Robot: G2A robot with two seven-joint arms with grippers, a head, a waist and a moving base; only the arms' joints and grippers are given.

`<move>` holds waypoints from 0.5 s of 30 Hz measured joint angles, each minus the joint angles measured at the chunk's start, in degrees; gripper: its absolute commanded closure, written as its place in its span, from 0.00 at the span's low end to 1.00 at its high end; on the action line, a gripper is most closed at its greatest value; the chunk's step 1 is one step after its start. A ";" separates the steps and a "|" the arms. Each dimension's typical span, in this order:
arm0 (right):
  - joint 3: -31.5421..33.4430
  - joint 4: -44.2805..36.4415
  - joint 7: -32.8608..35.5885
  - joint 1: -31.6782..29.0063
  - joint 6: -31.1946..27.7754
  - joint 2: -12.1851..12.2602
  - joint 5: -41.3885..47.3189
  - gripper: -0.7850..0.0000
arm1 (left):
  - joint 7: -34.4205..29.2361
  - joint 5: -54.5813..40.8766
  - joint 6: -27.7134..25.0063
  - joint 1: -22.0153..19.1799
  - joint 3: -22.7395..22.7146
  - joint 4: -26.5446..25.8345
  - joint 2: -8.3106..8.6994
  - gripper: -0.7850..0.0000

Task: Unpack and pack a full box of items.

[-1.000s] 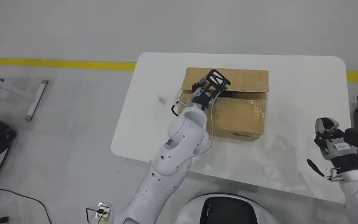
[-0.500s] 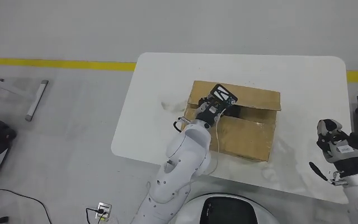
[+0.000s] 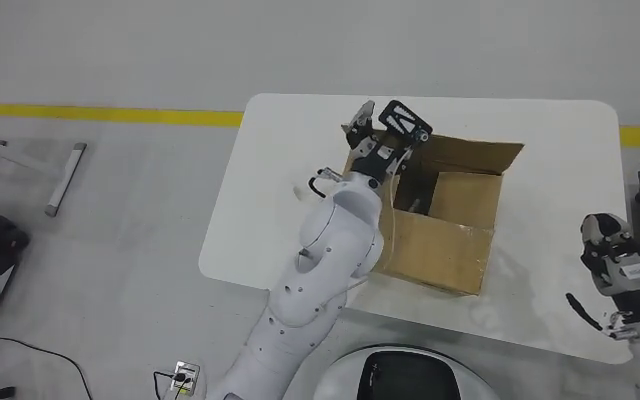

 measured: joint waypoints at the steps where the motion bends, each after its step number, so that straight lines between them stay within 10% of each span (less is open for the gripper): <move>1: 0.24 0.15 -0.16 -0.16 -0.10 -0.04 0.21 1.00 | 0.48 0.17 0.82 -1.91 0.52 2.68 -0.41 0.00; 15: 0.52 1.95 0.90 -0.90 -1.23 -0.41 1.78 1.00 | 5.19 -3.90 9.89 -14.27 6.21 27.62 -5.65 0.00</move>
